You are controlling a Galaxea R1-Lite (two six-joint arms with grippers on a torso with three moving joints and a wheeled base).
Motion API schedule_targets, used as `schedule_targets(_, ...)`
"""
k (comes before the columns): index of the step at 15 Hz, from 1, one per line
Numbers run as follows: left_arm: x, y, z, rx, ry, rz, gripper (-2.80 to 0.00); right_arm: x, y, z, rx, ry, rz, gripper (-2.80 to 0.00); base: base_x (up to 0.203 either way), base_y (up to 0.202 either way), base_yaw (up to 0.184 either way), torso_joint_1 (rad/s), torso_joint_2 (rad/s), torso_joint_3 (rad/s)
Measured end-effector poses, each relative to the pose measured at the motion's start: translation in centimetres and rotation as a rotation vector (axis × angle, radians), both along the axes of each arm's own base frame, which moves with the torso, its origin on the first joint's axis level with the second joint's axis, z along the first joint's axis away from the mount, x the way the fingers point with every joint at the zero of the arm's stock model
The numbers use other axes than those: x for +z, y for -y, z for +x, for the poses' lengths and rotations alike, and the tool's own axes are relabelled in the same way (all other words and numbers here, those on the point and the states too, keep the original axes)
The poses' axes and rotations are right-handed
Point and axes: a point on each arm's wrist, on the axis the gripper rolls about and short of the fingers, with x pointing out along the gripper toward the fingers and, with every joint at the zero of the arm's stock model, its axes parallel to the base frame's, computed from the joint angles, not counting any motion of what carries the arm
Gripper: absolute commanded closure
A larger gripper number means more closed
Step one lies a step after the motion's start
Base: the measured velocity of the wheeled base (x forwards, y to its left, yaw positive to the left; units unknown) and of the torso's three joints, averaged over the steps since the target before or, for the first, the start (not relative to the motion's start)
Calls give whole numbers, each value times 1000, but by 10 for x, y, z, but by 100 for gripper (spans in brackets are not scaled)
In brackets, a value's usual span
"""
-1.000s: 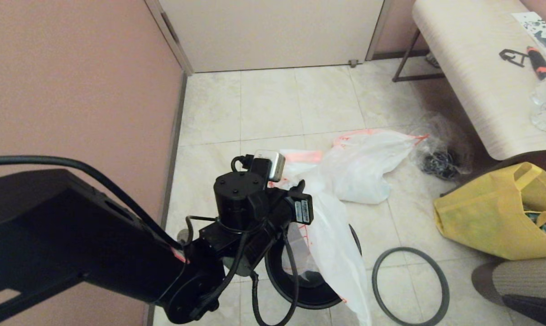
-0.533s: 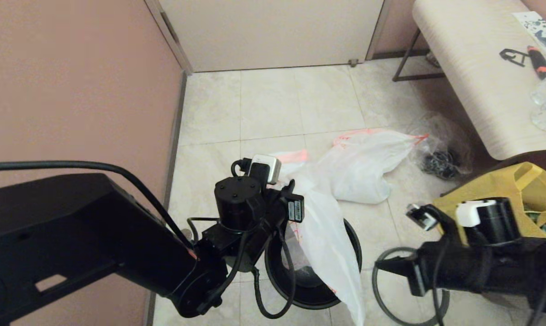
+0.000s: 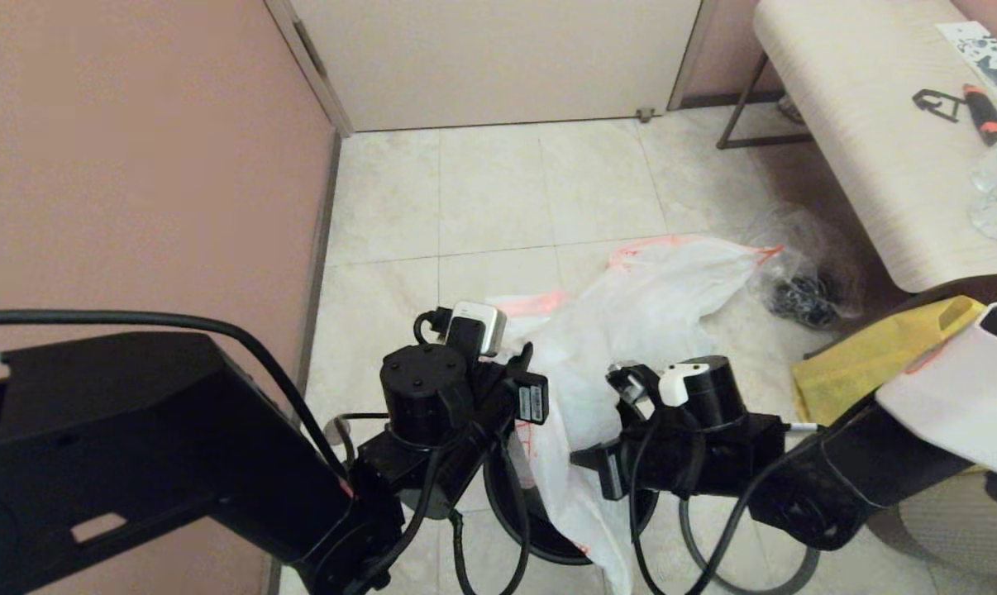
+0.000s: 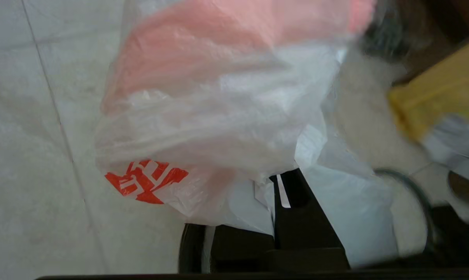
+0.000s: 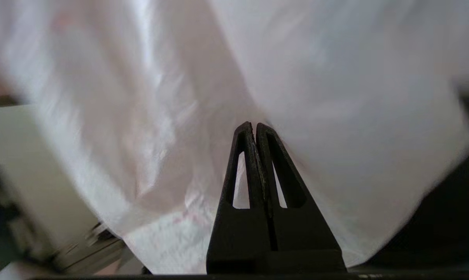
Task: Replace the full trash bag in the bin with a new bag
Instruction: Put the new garbage bag on the trash can
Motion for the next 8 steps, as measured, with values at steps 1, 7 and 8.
schedule_targets(1,-4,-3,-3,1,-12,24,0,-8,-7,5,-12,-1,-17,0,0,0,0,0,0,0)
schedule_targets(7,-10,8,-17,4,-8,162,0,-42,-16,33,-104,0,-75,0,0,0,0,0,0,0)
schedule_targets(8,-9,11,-18,-1,-4,160,0,-42,-17,40,-117,15,-71,0,0,0,0,0,0,0)
